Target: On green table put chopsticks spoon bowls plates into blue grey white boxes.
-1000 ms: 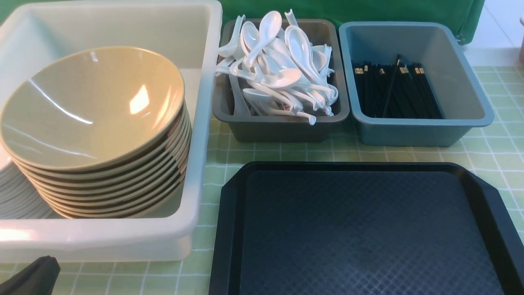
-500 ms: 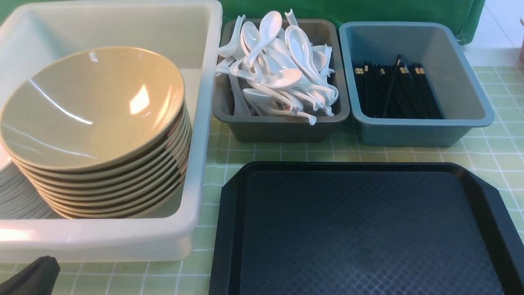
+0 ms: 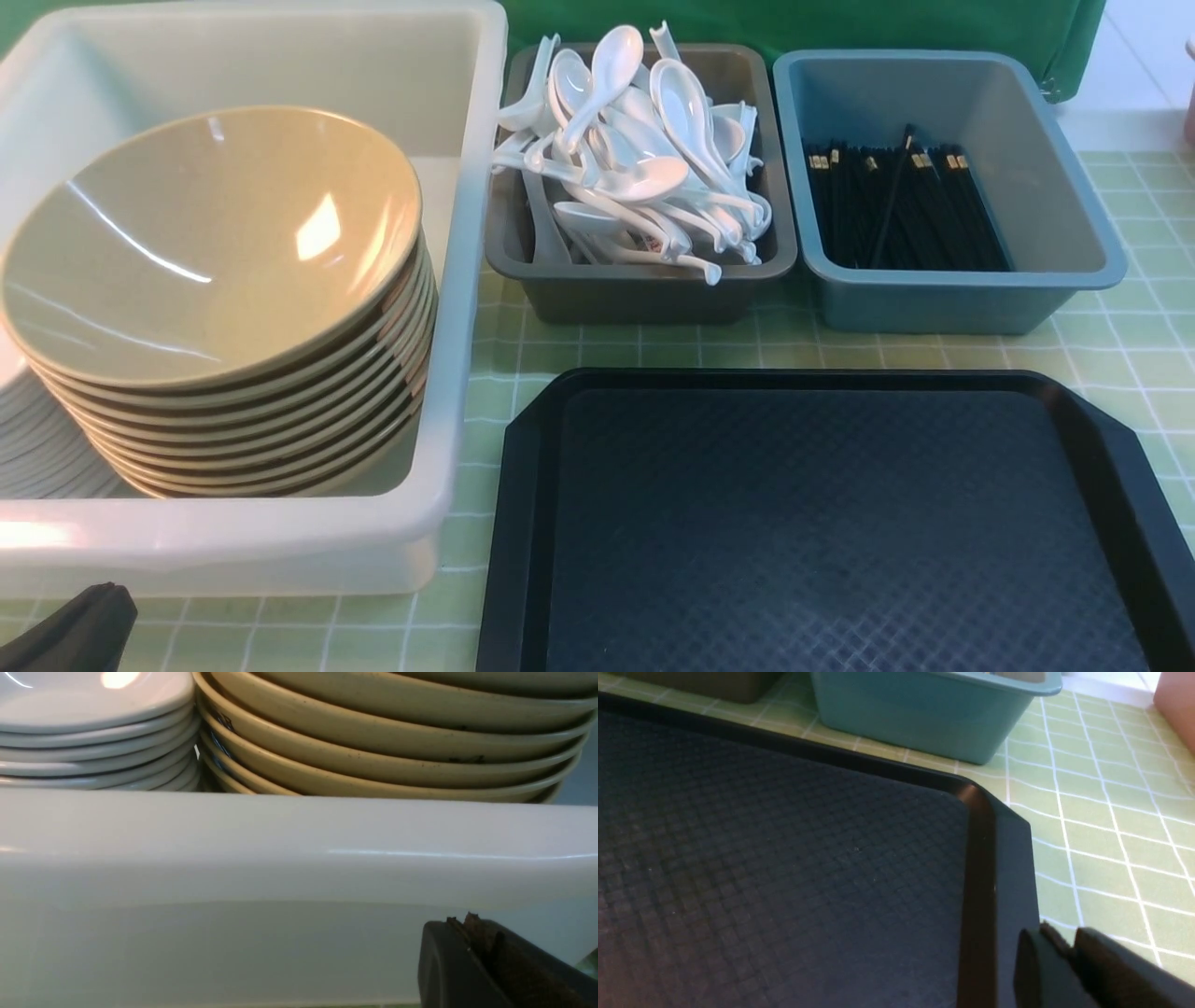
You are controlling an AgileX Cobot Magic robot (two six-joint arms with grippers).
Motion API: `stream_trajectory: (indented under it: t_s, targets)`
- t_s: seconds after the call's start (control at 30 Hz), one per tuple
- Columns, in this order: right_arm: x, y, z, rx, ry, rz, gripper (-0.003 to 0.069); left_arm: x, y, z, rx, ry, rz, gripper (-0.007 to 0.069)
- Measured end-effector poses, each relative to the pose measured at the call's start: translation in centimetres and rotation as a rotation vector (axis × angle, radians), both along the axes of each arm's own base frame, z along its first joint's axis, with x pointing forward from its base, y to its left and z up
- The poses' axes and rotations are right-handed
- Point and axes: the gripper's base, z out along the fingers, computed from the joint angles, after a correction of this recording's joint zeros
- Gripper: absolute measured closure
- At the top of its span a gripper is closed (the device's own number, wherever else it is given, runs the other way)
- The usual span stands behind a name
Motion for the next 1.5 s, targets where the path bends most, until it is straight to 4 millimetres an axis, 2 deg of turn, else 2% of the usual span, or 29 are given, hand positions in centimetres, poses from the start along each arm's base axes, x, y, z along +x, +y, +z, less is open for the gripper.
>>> stream_trajectory:
  t_s: [1.5]
  targets:
    - [0.0,0.0,0.0,0.0,0.0,0.0,0.0516,0.0,0.0,0.0,0.0,0.0,0.0,0.0626]
